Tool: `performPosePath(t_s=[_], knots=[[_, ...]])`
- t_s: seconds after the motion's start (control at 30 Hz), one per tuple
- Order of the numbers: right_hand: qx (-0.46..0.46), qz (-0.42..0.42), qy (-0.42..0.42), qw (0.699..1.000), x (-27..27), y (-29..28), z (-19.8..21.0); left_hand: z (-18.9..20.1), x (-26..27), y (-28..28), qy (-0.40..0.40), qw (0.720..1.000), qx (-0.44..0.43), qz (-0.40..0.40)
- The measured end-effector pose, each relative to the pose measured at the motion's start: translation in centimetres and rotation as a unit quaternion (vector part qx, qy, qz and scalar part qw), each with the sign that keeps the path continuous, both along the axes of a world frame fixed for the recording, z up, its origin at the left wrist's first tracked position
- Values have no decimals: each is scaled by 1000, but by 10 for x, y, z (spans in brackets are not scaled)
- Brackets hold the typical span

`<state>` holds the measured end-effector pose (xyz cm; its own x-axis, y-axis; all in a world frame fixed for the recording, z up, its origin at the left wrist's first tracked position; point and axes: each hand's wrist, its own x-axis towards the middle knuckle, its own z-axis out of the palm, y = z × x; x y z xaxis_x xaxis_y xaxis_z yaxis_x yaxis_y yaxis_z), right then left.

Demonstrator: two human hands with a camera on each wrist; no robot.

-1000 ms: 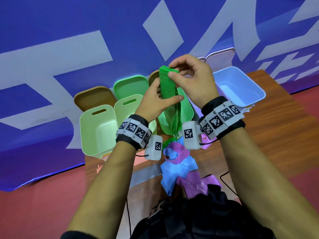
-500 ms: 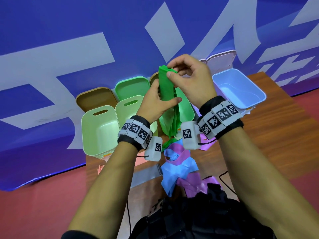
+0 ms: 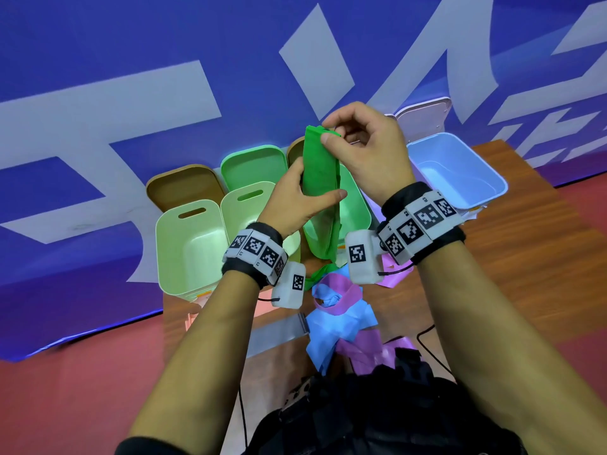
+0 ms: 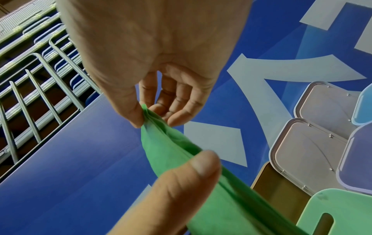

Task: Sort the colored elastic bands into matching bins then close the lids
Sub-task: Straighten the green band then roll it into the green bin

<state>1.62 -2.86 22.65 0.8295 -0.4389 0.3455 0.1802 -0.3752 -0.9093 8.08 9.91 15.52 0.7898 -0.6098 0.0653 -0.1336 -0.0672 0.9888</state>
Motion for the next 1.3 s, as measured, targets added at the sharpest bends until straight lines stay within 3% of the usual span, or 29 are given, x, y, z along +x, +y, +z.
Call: performPosePath(t_s=[0.27, 0.47, 0.87, 1.3], knots=[[14, 20, 9, 1000, 8, 19, -9, -16, -7, 26, 29, 998, 52, -15], [31, 37, 23, 999, 11, 37, -25, -34, -12, 58, 85, 996, 16, -3], [37, 8, 90, 995, 11, 66, -67, -60, -18, 113, 82, 992, 87, 29], [28, 69, 107, 991, -8, 43, -71, -91, -20, 82, 119, 987, 104, 15]])
